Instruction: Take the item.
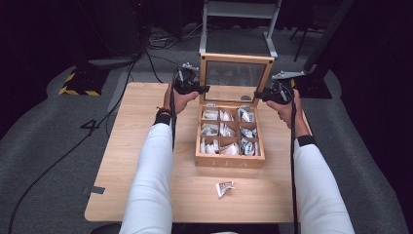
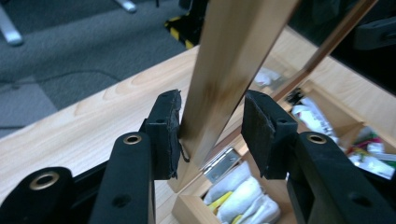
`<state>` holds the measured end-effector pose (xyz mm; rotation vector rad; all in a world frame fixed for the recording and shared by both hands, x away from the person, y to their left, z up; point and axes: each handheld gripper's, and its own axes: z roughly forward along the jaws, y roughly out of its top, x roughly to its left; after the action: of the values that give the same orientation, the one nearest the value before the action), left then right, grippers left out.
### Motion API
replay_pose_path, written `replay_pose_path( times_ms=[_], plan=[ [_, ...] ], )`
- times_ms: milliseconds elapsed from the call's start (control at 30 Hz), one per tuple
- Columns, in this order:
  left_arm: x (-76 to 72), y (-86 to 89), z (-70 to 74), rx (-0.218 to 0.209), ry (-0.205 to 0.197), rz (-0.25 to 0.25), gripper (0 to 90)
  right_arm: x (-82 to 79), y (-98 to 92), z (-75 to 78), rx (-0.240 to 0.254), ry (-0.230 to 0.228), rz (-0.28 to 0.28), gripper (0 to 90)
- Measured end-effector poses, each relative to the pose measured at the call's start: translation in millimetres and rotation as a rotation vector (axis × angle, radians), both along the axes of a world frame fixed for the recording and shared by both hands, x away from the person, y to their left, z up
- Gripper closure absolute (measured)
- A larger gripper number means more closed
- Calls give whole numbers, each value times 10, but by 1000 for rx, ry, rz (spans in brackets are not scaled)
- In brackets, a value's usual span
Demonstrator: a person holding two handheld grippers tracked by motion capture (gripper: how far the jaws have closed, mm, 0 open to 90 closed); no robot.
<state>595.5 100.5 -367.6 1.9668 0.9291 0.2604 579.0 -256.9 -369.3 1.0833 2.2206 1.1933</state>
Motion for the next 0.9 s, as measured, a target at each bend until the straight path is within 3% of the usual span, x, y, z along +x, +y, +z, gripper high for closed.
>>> replay_pose_path(
  times_ms=[100, 133, 233, 267, 367, 500, 667, 900],
  plan=[
    [-40, -3, 53, 15, -14, -15, 572, -34, -13, 36, 18, -23, 4, 555],
    [-74, -14, 92, 41, -24, -29, 571, -69, -30, 88, 46, -43, 14, 568],
    [-110, -21, 126, 58, -32, -40, 568, -99, -34, 129, 40, -50, 33, 579],
    [-135, -21, 149, 59, -36, -44, 566, -126, -32, 148, 15, -54, 38, 591],
    [-215, -19, 214, 66, -54, -52, 564, -167, -50, 164, 37, -58, 42, 598],
    [-293, -9, 260, 66, -68, -59, 564, -212, -60, 169, 28, -66, 57, 600],
    [-448, 4, 414, 71, -113, -63, 570, -332, -93, 277, 37, -97, 77, 603],
    [-559, -26, 552, 109, -142, -69, 572, -418, -88, 386, 12, -117, 91, 608]
  ],
)
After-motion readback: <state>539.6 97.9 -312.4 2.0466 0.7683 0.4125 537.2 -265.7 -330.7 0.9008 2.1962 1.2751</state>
